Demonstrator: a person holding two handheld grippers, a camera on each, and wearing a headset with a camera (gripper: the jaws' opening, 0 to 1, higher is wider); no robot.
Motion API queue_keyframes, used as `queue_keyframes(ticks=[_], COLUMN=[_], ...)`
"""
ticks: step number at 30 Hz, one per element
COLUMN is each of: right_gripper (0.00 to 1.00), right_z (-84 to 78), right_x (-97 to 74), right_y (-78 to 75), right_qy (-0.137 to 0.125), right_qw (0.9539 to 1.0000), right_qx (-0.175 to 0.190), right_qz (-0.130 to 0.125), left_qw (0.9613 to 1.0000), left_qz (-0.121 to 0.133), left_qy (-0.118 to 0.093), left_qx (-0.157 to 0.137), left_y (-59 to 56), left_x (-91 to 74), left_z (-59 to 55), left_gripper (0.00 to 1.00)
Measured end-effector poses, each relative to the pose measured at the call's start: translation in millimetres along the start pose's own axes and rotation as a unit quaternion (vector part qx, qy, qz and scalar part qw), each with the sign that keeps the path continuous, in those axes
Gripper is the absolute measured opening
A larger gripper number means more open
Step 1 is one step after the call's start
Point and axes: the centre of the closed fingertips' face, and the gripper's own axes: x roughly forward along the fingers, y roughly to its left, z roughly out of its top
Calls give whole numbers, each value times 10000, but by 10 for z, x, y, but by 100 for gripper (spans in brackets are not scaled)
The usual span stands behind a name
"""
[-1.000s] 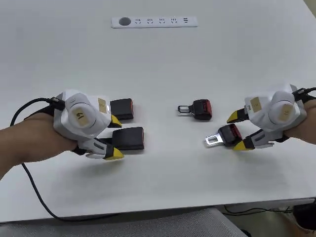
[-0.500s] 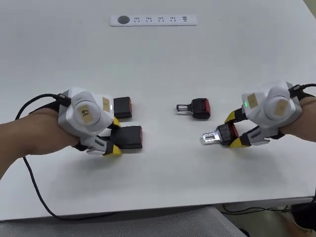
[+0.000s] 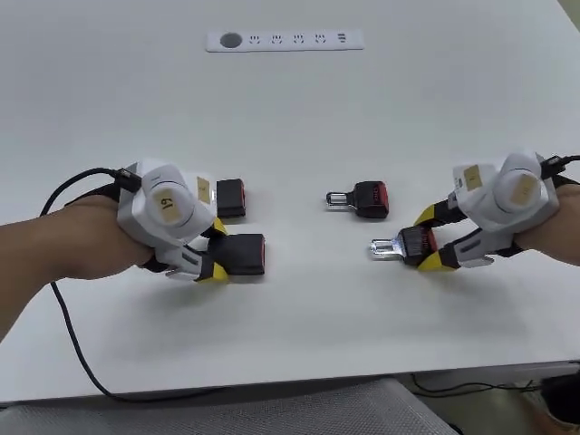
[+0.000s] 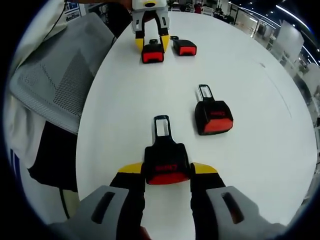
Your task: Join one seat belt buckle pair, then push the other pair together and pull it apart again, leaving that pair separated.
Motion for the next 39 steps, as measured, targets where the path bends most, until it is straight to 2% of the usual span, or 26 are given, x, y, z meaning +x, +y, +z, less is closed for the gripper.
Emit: queue_keyframes(ticks=[3,11,17,19,27,39], right_gripper=[33,33,33,33,33,33], right_z=[3,43,197,252,461,926], right_x=[3,11,86,108,217,457], right_y=[-13,8,42,9,55,179], right_qy=[97,124,-15,-72,-257,-668], right_qw=[9999,9999,9999,9997,9994,9974], right_qx=[30,29,32,85,161,255], right_qz=[-11,-88,-96,-197,-179,-98], left_qw=[10000,10000,10000,10000,10000,10000], left_qz=[2,-9,-5,-10,-9,-14], left_qy=[22,38,20,36,17,-5], left_qx=[-2,18,-14,-19,-39,-55], left_y=[1,1,-9,-1,-2,18], left_x=[1,1,-5,-1,-1,12], left_z=[0,2,11,2,-2,-26], left_gripper=[34,34,34,34,34,34])
